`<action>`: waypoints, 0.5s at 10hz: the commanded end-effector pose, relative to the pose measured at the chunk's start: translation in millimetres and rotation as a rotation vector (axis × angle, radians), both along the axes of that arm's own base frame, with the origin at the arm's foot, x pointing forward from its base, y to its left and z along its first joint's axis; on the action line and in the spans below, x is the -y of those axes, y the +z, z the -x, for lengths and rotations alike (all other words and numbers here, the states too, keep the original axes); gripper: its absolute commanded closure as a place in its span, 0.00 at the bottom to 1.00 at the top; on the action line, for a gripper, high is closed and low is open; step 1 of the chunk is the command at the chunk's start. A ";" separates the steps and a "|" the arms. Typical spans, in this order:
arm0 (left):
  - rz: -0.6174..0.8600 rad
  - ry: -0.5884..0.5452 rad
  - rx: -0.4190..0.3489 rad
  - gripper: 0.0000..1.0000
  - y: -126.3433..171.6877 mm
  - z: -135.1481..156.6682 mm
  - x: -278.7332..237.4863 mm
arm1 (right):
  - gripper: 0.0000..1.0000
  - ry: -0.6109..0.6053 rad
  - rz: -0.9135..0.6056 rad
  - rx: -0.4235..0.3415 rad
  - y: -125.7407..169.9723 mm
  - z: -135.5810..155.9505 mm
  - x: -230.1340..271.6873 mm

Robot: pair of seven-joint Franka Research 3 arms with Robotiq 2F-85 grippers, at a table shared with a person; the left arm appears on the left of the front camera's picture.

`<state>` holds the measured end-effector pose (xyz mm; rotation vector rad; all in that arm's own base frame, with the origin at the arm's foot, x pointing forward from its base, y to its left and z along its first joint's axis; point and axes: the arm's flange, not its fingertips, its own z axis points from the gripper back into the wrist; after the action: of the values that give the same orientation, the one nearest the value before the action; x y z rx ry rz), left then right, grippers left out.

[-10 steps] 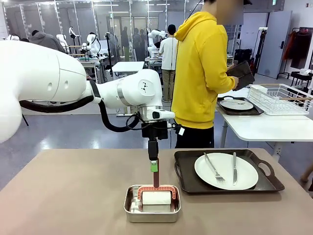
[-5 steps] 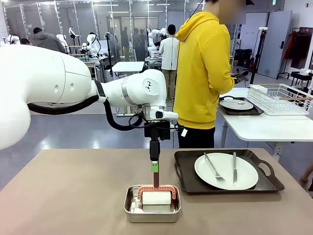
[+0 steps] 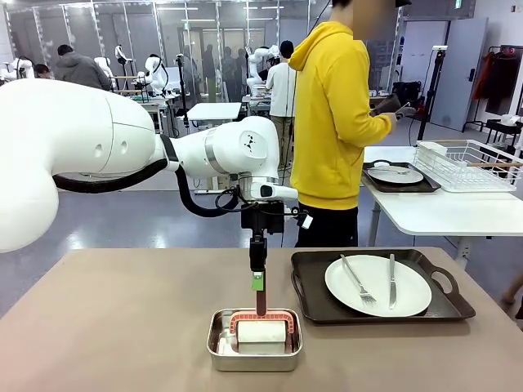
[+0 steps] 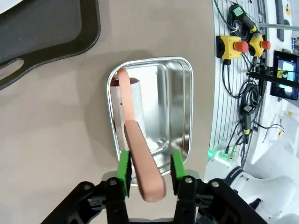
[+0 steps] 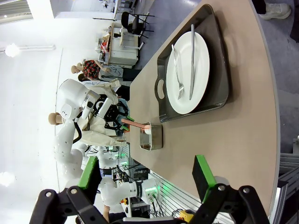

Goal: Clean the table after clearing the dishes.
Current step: When the left (or right) Handle tray is removed, use the left hand (or right hand) to clean the left (or right) side of the table with the Lint Roller.

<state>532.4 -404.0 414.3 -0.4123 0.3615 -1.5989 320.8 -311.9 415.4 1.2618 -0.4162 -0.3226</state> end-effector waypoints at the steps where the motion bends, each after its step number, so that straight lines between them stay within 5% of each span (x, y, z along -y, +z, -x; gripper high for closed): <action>1: 0.009 -0.037 -0.025 0.74 -1.8 -1.4 3.6 | 0.00 0.001 0.000 0.007 2.8 1.4 -0.6; 4: 0.009 -0.042 -0.017 1.00 -5.1 -1.1 5.9 | 0.00 0.001 0.000 0.007 2.8 1.4 -0.6; 5: 0.004 -0.033 -0.012 1.00 -1.6 0.8 3.6 | 0.00 0.001 0.000 0.007 2.8 1.4 -0.6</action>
<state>531.7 -409.3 403.5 -0.4274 0.3751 -1.6189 320.8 -311.9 415.4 1.2618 -0.4163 -0.3226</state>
